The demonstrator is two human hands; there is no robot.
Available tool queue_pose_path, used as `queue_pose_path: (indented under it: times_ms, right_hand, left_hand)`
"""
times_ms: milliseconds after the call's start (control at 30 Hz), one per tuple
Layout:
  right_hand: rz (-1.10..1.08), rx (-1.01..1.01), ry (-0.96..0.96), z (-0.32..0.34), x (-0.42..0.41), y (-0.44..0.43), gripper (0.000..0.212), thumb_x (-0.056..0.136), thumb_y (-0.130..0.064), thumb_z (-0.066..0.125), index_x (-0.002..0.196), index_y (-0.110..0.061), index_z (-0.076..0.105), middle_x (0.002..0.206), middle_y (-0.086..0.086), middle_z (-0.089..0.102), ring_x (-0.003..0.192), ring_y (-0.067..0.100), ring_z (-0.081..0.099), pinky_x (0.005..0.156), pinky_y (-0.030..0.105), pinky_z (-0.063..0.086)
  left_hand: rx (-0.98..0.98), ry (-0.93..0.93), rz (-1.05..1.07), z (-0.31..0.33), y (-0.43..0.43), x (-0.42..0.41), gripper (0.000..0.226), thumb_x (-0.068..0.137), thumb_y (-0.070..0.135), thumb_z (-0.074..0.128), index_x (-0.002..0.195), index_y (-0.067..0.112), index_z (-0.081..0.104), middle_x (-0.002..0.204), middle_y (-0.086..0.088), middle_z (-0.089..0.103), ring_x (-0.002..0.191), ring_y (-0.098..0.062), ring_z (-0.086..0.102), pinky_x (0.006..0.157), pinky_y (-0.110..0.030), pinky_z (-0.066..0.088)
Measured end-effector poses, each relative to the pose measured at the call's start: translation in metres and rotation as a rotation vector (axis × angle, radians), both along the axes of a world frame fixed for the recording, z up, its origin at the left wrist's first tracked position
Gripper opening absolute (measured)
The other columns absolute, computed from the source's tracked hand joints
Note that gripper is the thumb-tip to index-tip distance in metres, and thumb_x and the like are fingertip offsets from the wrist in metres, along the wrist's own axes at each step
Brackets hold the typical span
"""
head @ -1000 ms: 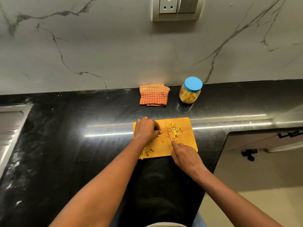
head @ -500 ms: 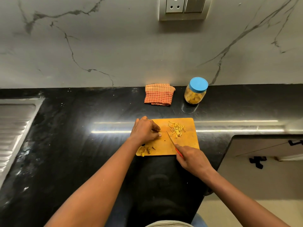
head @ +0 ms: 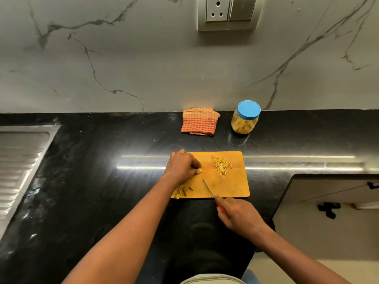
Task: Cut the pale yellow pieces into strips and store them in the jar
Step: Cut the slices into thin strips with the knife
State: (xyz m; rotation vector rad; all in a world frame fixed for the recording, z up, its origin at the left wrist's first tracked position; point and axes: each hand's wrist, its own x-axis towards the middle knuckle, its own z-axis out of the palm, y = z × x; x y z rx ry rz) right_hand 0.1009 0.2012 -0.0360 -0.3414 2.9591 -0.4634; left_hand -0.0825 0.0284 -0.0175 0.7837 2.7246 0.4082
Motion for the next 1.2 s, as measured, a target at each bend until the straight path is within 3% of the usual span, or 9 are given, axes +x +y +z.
queue_pose_path:
  times_ms: [133,367,533,733,900,1200]
  right_hand:
    - [0.096,0.006,0.008,-0.001,0.013,-0.009,0.044,0.091,-0.040,0.043,0.126,-0.021,0.060,0.074,-0.010,0.062,0.056,0.008,0.058,0.043,0.023,0.047]
    - [-0.135,-0.158,0.033,0.010,-0.011,0.006,0.044,0.093,-0.043,0.048,0.132,-0.024,0.058,0.096,-0.004,0.070,0.081,0.016,0.065,0.067,0.034,0.055]
    - [-0.247,-0.173,0.013,0.014,-0.025,0.018,0.043,0.093,-0.039,0.056,0.133,-0.023,0.058,0.099,-0.002,0.071,0.082,0.016,0.065,0.074,0.032,0.054]
    - [-0.255,-0.170,0.051,0.011,-0.026,0.012,0.045,0.093,-0.040,0.055,0.135,-0.023,0.056,0.102,-0.002,0.071,0.083,0.015,0.065,0.075,0.031,0.055]
    - [-0.239,-0.189,0.034,0.008,-0.021,0.005,0.046,0.095,-0.042,0.052,0.137,-0.025,0.053,0.104,-0.004,0.070,0.084,0.013,0.064,0.075,0.028,0.055]
    - [-0.220,-0.172,0.015,0.007,-0.023,-0.001,0.046,0.097,-0.041,0.049,0.139,-0.025,0.051,0.105,-0.003,0.069,0.087,0.014,0.064,0.074,0.029,0.054]
  left_hand:
    - [0.008,-0.018,-0.002,0.000,0.000,-0.001,0.028,0.084,0.038,0.074,0.110,0.031,0.073,0.106,0.015,0.070,0.104,-0.011,0.046,0.083,-0.028,0.028]
    - [0.033,-0.046,-0.028,-0.004,0.002,0.000,0.022,0.082,0.036,0.075,0.104,0.033,0.074,0.098,0.014,0.072,0.103,-0.011,0.049,0.089,-0.033,0.037]
    - [0.113,-0.138,-0.001,-0.006,0.005,0.002,0.038,0.078,0.027,0.080,0.115,0.030,0.071,0.090,0.014,0.074,0.097,-0.009,0.060,0.091,-0.038,0.049]
    - [0.167,-0.137,0.096,-0.010,0.005,0.006,0.053,0.078,0.030,0.081,0.127,0.031,0.063,0.091,0.014,0.073,0.096,-0.006,0.063,0.096,-0.035,0.050]
    - [0.157,-0.121,0.095,-0.010,0.009,0.011,0.062,0.075,0.040,0.081,0.132,0.032,0.058,0.091,0.015,0.073,0.097,-0.008,0.058,0.090,-0.033,0.049]
    - [0.186,-0.085,0.080,-0.018,0.012,0.014,0.059,0.080,0.034,0.078,0.135,0.033,0.055,0.096,0.017,0.073,0.094,-0.007,0.054,0.083,-0.028,0.046]
